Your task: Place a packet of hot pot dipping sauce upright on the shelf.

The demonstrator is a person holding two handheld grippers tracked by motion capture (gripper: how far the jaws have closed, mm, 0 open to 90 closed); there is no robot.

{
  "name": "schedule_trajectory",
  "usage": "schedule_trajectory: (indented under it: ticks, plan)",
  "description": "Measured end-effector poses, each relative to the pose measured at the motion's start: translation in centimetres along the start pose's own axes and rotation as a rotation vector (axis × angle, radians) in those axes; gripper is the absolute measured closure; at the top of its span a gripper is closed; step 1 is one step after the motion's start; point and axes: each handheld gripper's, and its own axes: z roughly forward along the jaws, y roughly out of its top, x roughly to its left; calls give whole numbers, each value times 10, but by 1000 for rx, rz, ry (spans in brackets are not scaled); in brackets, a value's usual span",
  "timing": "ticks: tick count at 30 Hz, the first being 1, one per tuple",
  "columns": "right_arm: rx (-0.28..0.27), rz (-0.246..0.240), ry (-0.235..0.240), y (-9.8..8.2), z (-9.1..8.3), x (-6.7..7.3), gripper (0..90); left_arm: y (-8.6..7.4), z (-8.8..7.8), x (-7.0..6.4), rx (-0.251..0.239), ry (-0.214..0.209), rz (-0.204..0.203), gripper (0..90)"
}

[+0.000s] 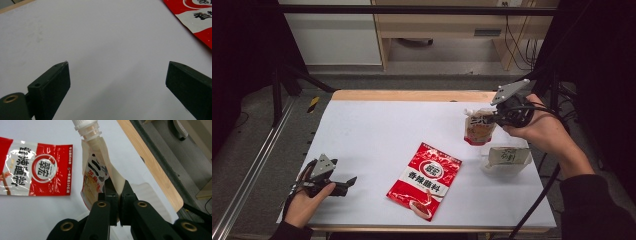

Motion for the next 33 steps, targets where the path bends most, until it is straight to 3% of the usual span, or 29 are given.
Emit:
schedule_trajectory:
  ticks: [14, 27, 33]
  plan:
    - [49, 57, 11, -32, 6, -14, 881, 0, 1, -1, 4, -7, 9, 55]
    - [69, 84, 11, -46, 9, -16, 880, 1, 2, -3, 5, -15, 17, 55]
    - [71, 72, 20, -47, 6, -16, 880, 1, 2, -2, 8, -12, 18, 55]
